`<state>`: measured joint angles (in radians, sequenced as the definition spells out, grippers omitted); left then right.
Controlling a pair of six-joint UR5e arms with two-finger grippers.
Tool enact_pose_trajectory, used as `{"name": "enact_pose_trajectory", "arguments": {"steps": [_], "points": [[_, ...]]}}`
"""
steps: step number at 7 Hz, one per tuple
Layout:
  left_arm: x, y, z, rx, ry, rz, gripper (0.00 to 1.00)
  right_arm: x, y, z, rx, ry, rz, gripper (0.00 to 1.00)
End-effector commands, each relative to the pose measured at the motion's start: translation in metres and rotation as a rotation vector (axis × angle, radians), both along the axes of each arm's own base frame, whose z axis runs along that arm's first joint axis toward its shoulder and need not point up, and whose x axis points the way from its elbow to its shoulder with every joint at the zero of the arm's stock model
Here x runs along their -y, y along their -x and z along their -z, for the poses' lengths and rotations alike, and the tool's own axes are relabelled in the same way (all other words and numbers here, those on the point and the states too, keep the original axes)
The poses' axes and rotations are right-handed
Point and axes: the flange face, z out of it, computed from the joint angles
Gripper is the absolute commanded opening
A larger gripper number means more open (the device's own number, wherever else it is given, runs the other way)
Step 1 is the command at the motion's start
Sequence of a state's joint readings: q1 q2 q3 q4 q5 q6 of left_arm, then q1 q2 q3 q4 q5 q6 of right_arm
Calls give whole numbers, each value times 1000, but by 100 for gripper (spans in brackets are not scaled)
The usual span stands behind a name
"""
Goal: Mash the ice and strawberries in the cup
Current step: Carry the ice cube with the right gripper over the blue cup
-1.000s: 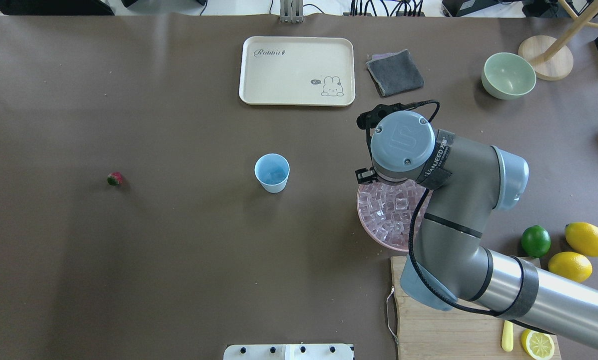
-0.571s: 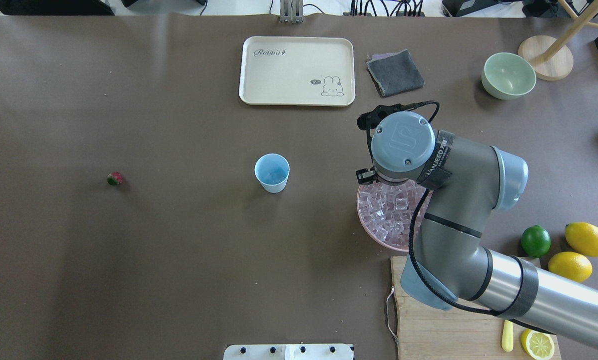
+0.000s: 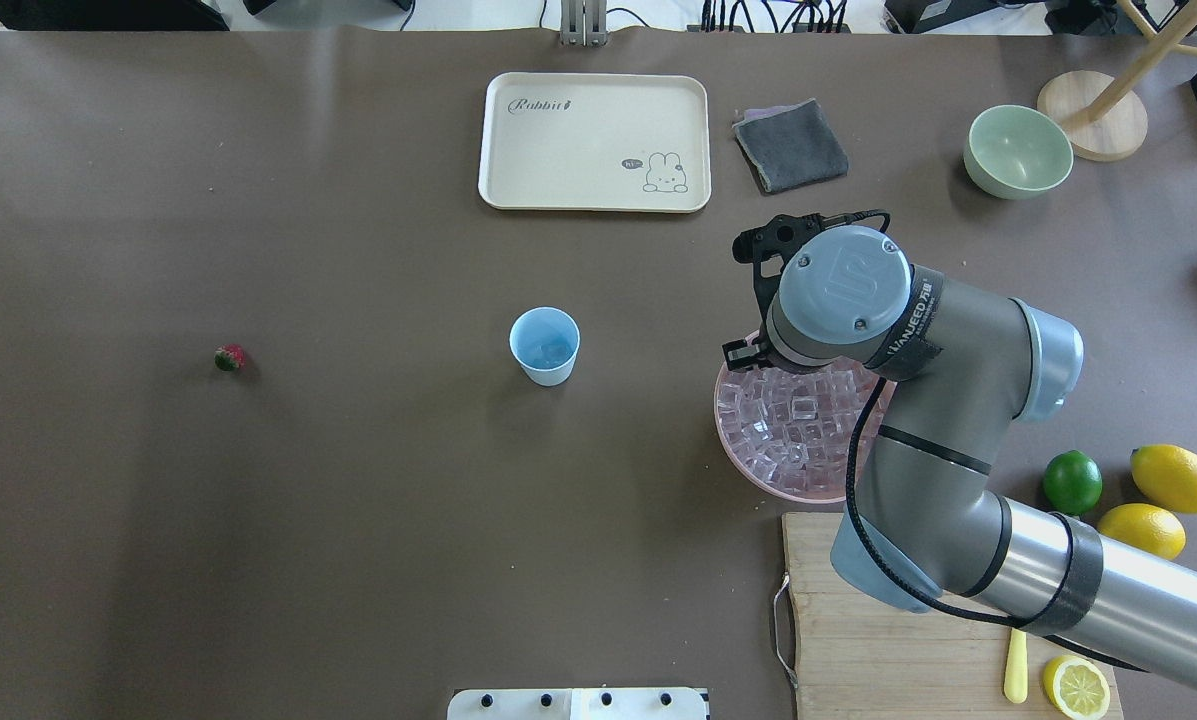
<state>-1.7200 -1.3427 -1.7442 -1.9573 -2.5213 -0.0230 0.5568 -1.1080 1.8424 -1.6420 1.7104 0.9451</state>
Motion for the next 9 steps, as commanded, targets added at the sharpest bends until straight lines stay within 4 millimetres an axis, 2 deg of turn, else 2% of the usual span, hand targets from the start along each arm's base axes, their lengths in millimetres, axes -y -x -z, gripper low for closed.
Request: {"name": "enact_pose_trajectory", "arguments": {"steps": [1,2,4,5,6,7,9], "points": [[0,0,4,1,-7,1,99,-1,-1,3,18,8,8,26],[-1,0,2,1,-5,0,99,-1,-1,2,17,9,8,16],[-1,0,-1,1,2,1,99,-3,-6,13,37,-5,8,6],[-1,0,-2,0,5,0,99,-3,-10,17,45,-10,5,6],[-1,0,-2,0,5,1,99,-5,-20,30,67,-24,-2,5],[-1,0,-3,0,7,0,99,-3,-19,45,93,-39,-4,5],[0,0,-2,0,4,0,99,5,-2,86,153,-24,-49,5]]}}
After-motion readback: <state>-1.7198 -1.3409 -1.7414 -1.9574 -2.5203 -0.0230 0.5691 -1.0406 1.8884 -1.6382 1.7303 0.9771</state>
